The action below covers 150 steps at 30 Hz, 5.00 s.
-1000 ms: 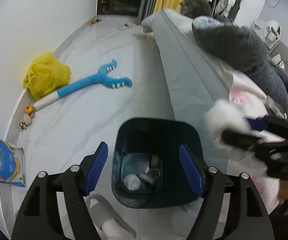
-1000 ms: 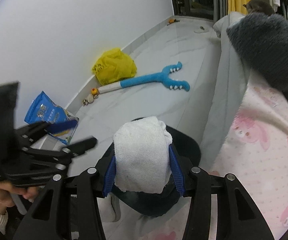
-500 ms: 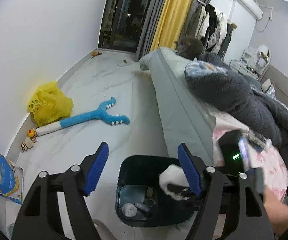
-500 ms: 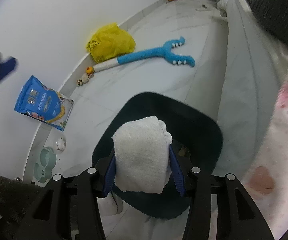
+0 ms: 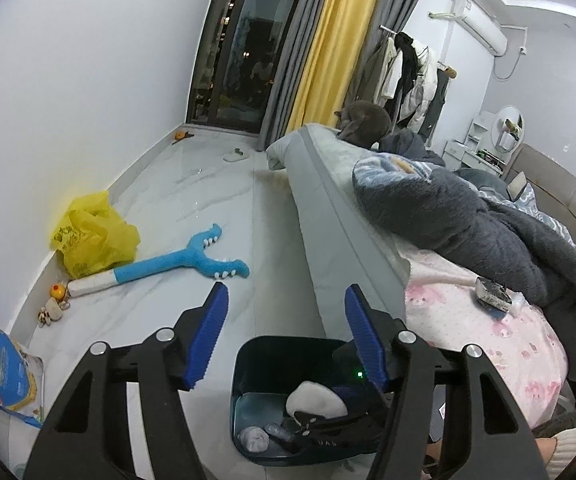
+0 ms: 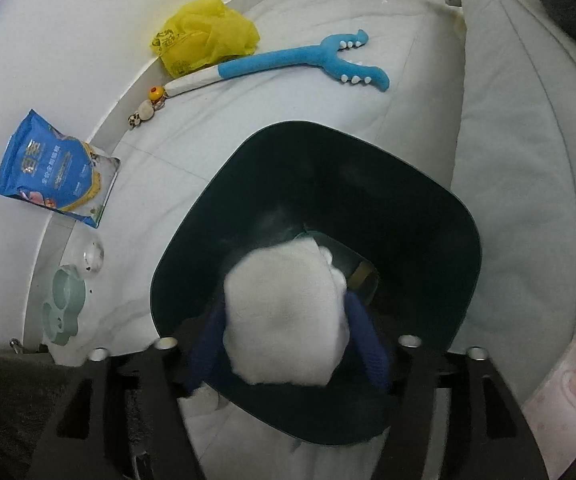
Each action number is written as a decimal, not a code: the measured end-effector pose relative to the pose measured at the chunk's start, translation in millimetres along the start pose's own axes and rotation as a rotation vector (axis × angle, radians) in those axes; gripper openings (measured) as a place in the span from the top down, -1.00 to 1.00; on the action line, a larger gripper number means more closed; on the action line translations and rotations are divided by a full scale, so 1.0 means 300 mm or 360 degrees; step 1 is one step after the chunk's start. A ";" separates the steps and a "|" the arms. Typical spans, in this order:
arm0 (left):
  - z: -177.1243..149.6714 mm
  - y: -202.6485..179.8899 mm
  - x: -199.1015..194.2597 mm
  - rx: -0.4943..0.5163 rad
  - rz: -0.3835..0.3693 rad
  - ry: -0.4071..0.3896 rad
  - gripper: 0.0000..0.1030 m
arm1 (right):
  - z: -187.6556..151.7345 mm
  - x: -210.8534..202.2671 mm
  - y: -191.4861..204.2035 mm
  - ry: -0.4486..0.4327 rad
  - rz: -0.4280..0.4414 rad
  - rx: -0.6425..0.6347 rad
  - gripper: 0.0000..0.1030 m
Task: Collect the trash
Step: 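Open the left gripper to drop the bubble wrap while the right gripper drops the cloth, then move both grippers back over the bed toward the tissue pack and bubble wrap, then grasp the black Face tissue pack with the left gripper while the right gripper grasps a bubble-wrap roll, then carry the tissue pack and bubble-wrap roll over the teal bin with both grippers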
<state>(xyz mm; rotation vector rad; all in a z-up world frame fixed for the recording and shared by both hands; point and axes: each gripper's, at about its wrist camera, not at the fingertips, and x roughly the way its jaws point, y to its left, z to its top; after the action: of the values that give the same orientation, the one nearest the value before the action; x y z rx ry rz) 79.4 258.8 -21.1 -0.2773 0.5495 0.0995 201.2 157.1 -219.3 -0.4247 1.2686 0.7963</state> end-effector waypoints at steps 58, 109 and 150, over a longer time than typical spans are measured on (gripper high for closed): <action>0.028 -0.734 0.354 0.0422 -0.0448 0.0200 -0.85 | -0.418 -0.814 -0.826 -0.0872 -0.0316 0.0175 -0.88; -0.109 -1.029 0.641 0.0529 -0.0506 0.0532 -0.42 | -0.518 -0.690 -1.081 -0.0708 -0.0331 0.0226 -0.60; 0.050 -0.529 0.403 0.0200 -0.0088 0.0299 -0.43 | -0.186 -0.826 -0.689 -0.0889 -0.0104 0.0342 -0.16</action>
<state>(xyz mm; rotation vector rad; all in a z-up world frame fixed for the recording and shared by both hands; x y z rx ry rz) 216.1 113.3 -35.7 -0.1802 0.7309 -0.0151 292.7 -91.6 -27.0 -0.0566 0.7999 0.6530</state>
